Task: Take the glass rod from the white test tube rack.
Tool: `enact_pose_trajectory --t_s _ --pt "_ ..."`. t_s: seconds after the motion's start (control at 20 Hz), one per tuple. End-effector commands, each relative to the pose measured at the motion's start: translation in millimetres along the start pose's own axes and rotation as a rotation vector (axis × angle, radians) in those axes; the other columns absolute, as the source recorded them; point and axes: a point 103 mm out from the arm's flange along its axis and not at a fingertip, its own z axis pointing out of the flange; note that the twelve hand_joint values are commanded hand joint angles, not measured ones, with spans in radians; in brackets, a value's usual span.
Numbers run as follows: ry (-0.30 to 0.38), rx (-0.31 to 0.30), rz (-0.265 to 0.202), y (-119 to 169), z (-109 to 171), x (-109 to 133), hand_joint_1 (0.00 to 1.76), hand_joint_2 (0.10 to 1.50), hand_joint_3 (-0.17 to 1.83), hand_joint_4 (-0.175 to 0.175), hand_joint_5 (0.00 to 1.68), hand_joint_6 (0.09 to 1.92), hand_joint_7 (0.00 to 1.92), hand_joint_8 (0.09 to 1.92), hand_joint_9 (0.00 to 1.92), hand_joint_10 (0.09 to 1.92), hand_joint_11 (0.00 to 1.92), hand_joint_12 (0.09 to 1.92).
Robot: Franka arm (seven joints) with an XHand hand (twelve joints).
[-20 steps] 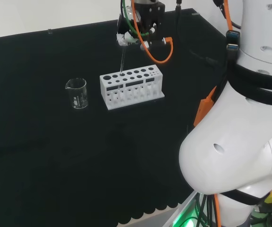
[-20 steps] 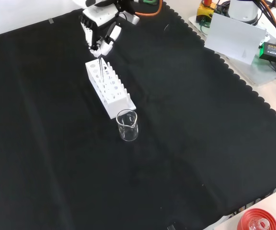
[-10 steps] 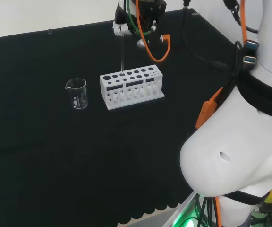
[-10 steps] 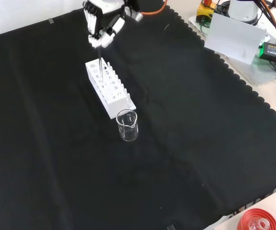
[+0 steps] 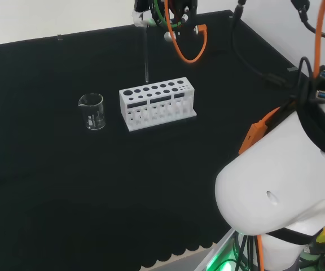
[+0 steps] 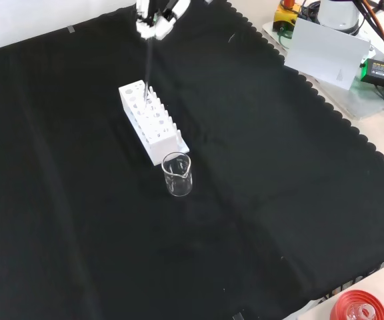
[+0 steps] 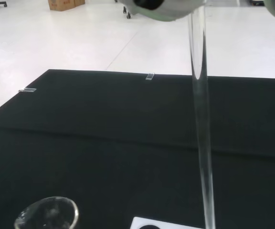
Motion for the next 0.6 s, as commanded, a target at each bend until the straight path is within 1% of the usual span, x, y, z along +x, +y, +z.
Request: enact_pose_trajectory --t_s 0.05,0.25,0.6 --pt "-0.014 0.016 -0.003 -16.8 -19.2 15.6 1.33 1.02 -0.17 -0.175 1.44 0.09 1.57 0.20 1.86 0.21 1.74 0.37" --pt "-0.003 0.009 -0.004 -24.2 -22.7 21.1 1.33 1.02 -0.17 -0.175 1.44 0.09 1.56 0.20 1.86 0.21 1.74 0.37" --pt "0.004 -0.003 -0.022 -33.4 -29.2 29.7 1.33 1.02 -0.17 -0.175 1.44 0.09 1.56 0.21 1.87 0.20 1.74 0.37"
